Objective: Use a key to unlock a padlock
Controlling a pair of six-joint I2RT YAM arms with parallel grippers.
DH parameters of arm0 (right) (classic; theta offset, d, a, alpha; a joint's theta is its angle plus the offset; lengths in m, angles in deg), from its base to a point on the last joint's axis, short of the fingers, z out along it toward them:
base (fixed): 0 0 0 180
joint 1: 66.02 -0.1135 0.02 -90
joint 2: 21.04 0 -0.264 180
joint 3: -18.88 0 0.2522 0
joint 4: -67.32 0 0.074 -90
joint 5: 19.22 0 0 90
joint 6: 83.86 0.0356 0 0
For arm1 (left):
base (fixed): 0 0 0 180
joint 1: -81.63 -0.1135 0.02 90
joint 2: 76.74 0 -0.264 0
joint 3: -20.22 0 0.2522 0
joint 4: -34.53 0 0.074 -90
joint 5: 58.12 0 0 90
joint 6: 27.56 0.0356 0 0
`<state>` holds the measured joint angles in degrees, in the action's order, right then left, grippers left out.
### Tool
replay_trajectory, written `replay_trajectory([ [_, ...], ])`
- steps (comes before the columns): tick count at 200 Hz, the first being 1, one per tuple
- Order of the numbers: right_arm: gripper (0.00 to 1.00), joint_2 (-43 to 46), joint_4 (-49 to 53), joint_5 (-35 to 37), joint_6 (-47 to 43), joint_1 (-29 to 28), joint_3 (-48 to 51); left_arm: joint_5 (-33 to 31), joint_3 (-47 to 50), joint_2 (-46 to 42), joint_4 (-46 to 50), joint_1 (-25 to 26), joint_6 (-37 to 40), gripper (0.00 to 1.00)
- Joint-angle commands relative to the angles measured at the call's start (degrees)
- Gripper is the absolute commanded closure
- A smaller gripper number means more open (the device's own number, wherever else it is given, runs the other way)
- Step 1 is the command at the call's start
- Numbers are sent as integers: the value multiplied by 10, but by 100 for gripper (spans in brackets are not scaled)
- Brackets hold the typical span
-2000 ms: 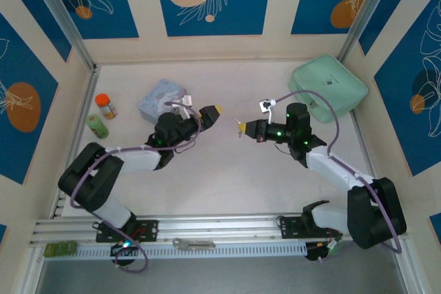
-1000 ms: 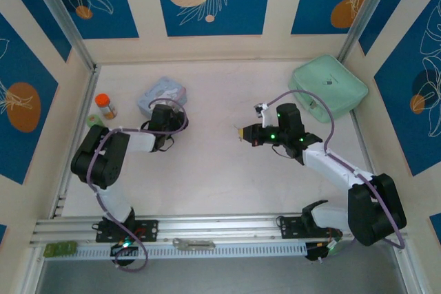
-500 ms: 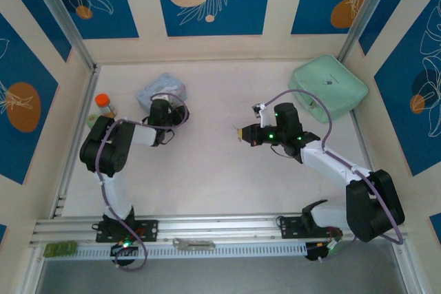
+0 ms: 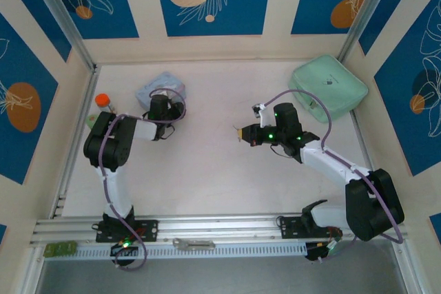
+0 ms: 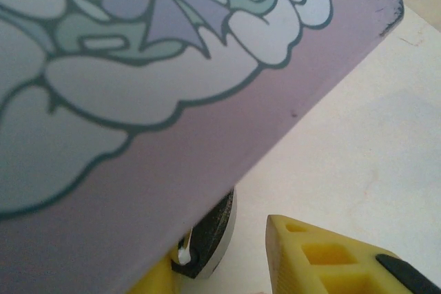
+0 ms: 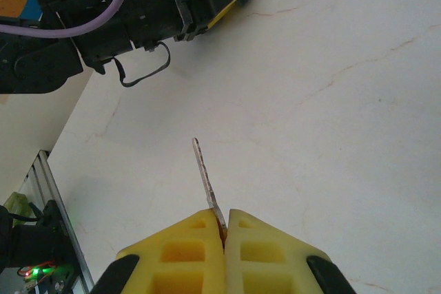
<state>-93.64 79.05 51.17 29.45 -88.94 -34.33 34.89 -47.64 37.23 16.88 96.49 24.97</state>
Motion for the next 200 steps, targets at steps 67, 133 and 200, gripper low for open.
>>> replay_trajectory([
  [67,100,-9,4,5,-14,-3,-18,78,-19,11,0,-3,-32,100],
  [133,100,-14,11,6,-14,-3,-20,184,85,-45,-50,39,-77,100],
  [200,100,-26,13,-2,-12,-6,-34,130,175,-98,-29,84,-54,86],
])
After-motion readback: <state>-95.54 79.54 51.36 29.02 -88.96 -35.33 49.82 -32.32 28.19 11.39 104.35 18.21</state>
